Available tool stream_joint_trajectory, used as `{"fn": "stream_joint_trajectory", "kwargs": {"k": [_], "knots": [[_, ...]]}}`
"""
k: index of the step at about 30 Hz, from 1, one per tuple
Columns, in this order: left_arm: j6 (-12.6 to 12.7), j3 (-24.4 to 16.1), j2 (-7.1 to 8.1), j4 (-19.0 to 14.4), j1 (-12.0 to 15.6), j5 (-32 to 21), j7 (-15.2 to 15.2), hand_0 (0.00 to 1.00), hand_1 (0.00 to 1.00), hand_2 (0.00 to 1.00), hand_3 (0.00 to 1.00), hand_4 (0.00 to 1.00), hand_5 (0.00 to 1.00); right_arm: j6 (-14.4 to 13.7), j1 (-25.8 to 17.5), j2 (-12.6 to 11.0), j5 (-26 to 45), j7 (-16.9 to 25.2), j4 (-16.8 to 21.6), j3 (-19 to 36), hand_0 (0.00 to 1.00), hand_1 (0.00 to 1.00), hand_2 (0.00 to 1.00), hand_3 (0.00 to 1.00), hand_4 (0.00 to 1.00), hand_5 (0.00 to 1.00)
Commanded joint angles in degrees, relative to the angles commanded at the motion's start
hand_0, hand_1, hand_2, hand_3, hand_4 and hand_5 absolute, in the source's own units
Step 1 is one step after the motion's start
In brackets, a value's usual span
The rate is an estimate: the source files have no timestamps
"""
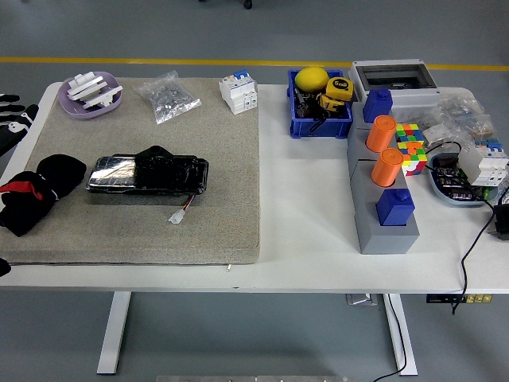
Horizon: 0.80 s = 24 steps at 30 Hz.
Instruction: Pick the rag up,wipe the panel,place it on the desk
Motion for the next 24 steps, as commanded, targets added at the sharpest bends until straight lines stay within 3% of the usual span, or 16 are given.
{"fn": "stream_joint_trajectory", "kwargs": {"k": [24], "knots": [[-0.3,-0.3,0.56,-0.7,-0.1,0.3,0.7,0.492,0.547,0.573,0.586,0.848,0.315,0.0,0.0,0.3,2.2,0.9,0.1,-1.7,0.712,0.692,0.694,0.637,0.998,0.544]]}}
